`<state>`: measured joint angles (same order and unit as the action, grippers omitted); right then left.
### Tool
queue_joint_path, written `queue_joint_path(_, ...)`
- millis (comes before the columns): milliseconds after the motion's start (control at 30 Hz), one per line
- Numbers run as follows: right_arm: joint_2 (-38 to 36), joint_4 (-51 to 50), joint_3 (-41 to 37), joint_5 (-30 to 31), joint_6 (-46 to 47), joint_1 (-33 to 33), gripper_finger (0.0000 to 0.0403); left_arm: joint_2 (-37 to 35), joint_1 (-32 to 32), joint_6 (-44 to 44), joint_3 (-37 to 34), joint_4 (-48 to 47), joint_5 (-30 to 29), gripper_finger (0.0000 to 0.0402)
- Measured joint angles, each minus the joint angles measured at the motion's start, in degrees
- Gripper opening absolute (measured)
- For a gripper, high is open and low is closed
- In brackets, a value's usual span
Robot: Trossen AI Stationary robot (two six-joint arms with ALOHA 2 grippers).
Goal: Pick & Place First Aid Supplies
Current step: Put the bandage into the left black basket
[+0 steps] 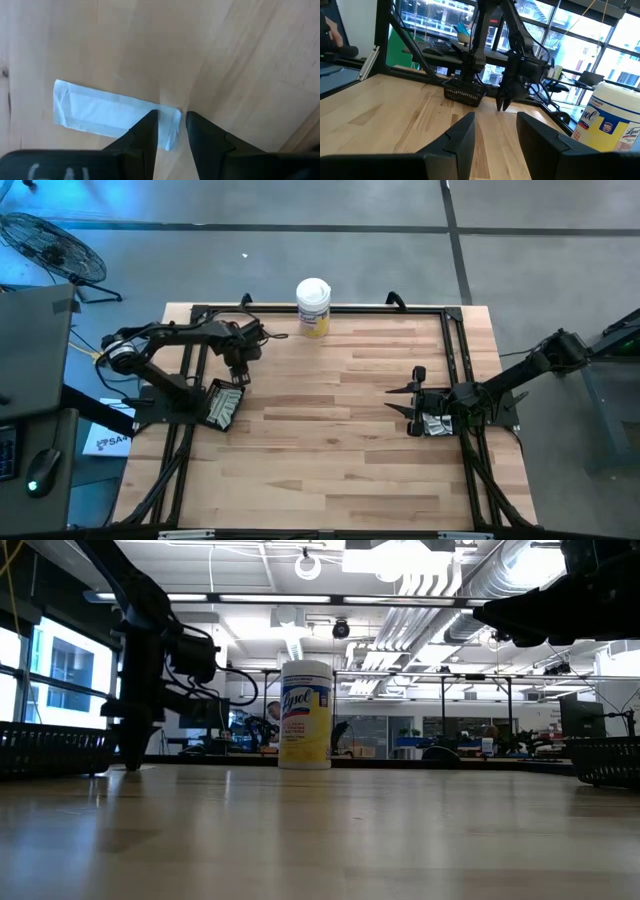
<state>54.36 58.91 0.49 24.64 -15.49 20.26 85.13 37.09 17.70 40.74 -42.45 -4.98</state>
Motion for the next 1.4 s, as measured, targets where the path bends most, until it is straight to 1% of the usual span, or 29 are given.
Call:
queue_joint_path(100,0.0,0.0,0.0,0.0,0.0,0.0,0.0138,-0.1,0.0,-0.3,-1.4,1.6,-0.1,0.0099)
queue_joint_path(167,0.0,0.0,0.0,0.0,0.0,0.0,0.0138,0.0,0.0,-0.4,-1.5,1.6,-0.1,0.0088)
queue_joint_path(233,0.0,0.0,0.0,0.0,0.0,0.0,0.0138,0.0,0.0,-0.4,-1.5,1.6,0.0,0.0067)
queue_joint_path(333,0.0,0.0,0.0,0.0,0.0,0.0,0.0138,0.0,0.0,-0.4,-1.5,1.6,0.2,0.0023)
queue_joint_path(400,0.0,0.0,0.0,0.0,0.0,0.0,0.0138,0.0,0.0,-0.4,-1.6,1.6,0.3,0.0007)
queue_joint_path(533,0.0,0.0,0.0,0.0,0.0,0.0,0.0138,0.1,-0.4,-0.9,-0.6,1.3,-1.0,0.0008)
queue_joint_path(633,0.0,0.0,0.0,0.0,0.0,0.0,0.0138,-0.1,-1.9,-1.4,2.2,1.0,-5.5,0.0002)
queue_joint_path(733,0.0,0.0,0.0,0.0,0.0,0.0,0.0138,-1.9,-4.2,-1.5,5.4,0.6,-8.5,0.0001)
queue_joint_path(800,0.0,-0.1,0.0,0.0,0.0,0.0,0.0138,-2.3,-5.9,-1.8,7.6,-1.8,-8.9,0.0001)
queue_joint_path(933,0.0,-0.2,0.0,0.0,0.0,0.0,0.0138,-3.7,-9.5,-5.1,13.7,-8.2,-9.1,0.0)
queue_joint_path(1067,0.0,-0.2,0.0,0.0,0.0,0.0,0.0138,-5.5,-15.1,-10.6,19.4,-18.0,-9.1,0.0)
queue_joint_path(1167,0.0,-0.2,0.0,0.0,0.0,0.0,0.0138,-8.0,-21.1,-17.4,22.2,-26.9,-9.0,0.0)
queue_joint_path(1267,0.0,-0.4,0.0,0.0,0.0,0.0,0.0138,-11.1,-29.5,-26.3,22.8,-34.4,-7.8,0.0)
queue_joint_path(1333,0.0,-0.4,0.0,0.0,0.0,0.0,0.0138,-13.4,-36.2,-34.9,22.1,-39.0,-5.3,0.0)
queue_joint_path(1400,0.0,-0.4,0.0,0.0,0.0,0.0,0.0138,-15.2,-43.5,-43.9,20.2,-41.5,-3.0,0.0)
